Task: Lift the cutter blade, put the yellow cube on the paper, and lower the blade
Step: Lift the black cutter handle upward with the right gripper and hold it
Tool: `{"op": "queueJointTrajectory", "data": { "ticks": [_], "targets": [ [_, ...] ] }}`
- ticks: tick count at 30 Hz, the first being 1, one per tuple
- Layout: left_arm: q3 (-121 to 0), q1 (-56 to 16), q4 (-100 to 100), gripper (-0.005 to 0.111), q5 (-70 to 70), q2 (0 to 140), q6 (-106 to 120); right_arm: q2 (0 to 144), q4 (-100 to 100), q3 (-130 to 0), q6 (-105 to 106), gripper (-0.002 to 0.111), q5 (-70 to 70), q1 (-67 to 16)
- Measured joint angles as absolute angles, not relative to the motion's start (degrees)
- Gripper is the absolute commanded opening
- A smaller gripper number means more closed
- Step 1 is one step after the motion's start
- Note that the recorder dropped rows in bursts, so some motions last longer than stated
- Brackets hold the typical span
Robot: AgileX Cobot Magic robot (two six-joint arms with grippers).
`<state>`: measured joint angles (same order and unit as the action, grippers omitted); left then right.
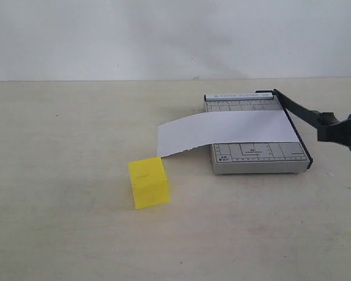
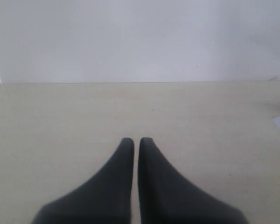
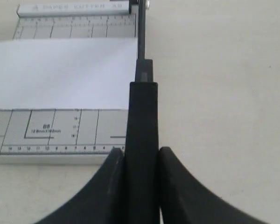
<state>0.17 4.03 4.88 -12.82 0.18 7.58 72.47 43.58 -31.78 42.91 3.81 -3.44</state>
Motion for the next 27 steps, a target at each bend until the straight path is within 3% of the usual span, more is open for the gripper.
{"op": "queueJointTrajectory", "data": {
  "ticks": [19,27],
  "targets": [
    [0.2,4.0,4.9,0.005,-12.8,0.2,7.6,69.6,43.8,-32.0,43.1,0.001,1.5,-3.9],
    [0.2,4.0,4.9,0.005,-12.8,0.2,7.6,69.1,43.7,-32.0,43.5,0.045,1.2,-3.9]
  ]
}}
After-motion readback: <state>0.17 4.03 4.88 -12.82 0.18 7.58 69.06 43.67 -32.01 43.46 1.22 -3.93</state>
